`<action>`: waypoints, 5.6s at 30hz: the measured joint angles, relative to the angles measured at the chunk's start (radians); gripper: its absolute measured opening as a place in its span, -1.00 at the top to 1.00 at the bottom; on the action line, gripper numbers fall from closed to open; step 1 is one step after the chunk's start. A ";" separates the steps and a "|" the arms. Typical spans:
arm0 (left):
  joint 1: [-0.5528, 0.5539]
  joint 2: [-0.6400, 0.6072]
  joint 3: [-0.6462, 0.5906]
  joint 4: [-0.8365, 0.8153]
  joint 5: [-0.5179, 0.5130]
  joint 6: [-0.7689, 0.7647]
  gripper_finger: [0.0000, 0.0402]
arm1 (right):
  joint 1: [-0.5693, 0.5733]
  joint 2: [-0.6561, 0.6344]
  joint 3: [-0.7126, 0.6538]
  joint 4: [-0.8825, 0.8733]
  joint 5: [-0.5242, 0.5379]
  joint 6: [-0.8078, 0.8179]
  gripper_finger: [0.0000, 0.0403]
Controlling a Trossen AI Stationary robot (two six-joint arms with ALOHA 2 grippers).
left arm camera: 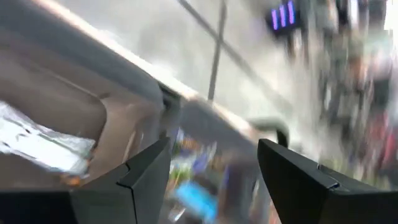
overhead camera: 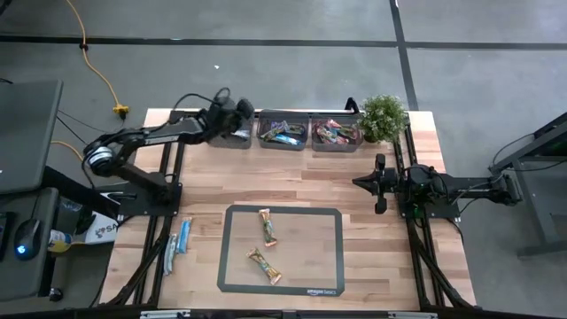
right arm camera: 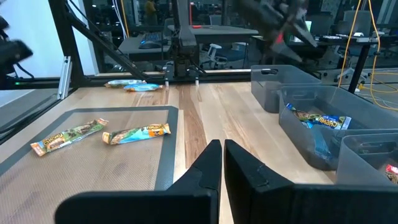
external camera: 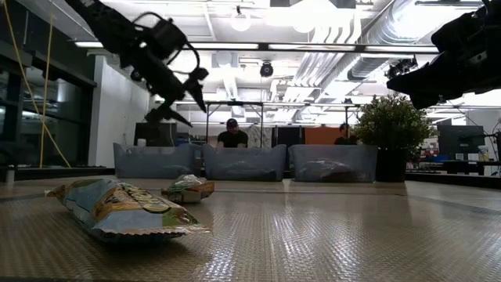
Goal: Pick and place Granola Bars by type
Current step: Put the orange granola bar into the left black bin
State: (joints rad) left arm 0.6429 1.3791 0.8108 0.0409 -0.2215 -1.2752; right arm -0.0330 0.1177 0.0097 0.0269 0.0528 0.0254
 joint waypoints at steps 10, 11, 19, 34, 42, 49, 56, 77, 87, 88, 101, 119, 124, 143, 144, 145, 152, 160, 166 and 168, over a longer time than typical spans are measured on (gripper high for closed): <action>0.037 -0.427 -0.001 -0.433 0.226 0.376 -0.18 | 0.000 0.000 0.000 0.000 0.000 0.000 0.99; 0.037 -0.473 -0.001 -0.483 0.215 0.389 -0.18 | 0.000 0.000 0.000 0.000 0.000 0.000 0.99; 0.037 -0.742 -0.001 -0.756 0.242 0.413 -0.18 | 0.000 0.000 0.000 0.000 0.000 0.000 0.99; -0.027 -0.773 -0.001 -0.859 0.805 0.782 -0.18 | 0.000 0.000 0.000 0.000 0.000 0.000 0.99; -0.227 -0.665 -0.001 -0.853 0.796 1.019 -0.18 | 0.000 0.000 0.000 0.000 0.000 0.000 0.99; -0.486 -0.509 -0.001 -0.850 0.645 1.379 -0.18 | 0.000 0.000 0.000 0.000 0.000 0.000 0.99; -0.695 -0.365 -0.001 -0.829 0.456 1.704 -0.18 | 0.000 0.000 0.000 0.000 0.000 0.000 0.99; -0.840 0.015 0.017 -0.482 0.250 2.184 -0.18 | 0.000 0.000 0.000 0.000 0.000 0.000 0.99; -0.840 0.173 0.102 -0.477 0.295 2.316 -0.18 | 0.000 0.000 0.000 0.005 0.000 0.000 0.99; -0.840 0.193 0.109 -0.472 0.297 2.333 -0.18 | 0.000 0.000 0.000 0.005 0.000 0.000 0.99; -0.839 0.295 0.211 -0.464 0.258 2.500 -0.18 | 0.000 0.000 0.000 0.007 0.000 0.000 0.99; -0.770 0.461 0.554 -0.887 0.328 2.449 -0.18 | 0.000 0.000 0.000 0.012 0.000 0.000 0.99; -0.783 0.477 0.554 -0.910 0.339 2.448 -0.18 | 0.000 0.000 0.000 0.014 0.001 0.000 0.99; -0.781 0.538 0.548 -0.846 0.348 2.423 -0.18 | 0.000 0.001 0.000 0.014 0.000 0.000 0.99; -0.781 0.542 0.550 -0.838 0.348 2.423 -0.18 | 0.000 0.001 0.000 0.014 0.000 0.000 0.99; -0.781 0.545 0.550 -0.845 0.348 2.422 -0.18 | 0.000 0.001 0.000 0.014 0.001 0.000 0.99; -0.781 0.588 0.550 -0.813 0.348 2.421 -0.18 | 0.000 0.000 0.000 0.015 0.000 0.000 0.99; -0.780 0.608 0.548 -0.827 0.348 2.415 -0.18 | 0.000 0.013 0.000 0.014 0.000 0.000 0.99; -0.780 0.601 0.509 -0.790 0.365 2.418 -0.18 | 0.000 0.014 0.000 0.015 0.003 0.000 0.99; -0.780 0.600 0.497 -0.786 0.363 2.418 -0.18 | 0.000 0.013 0.000 0.014 0.002 0.000 0.99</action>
State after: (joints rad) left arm -0.1371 1.9794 1.3082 -0.7452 0.1410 1.1428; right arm -0.0330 0.1310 0.0097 0.0410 0.0552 0.0253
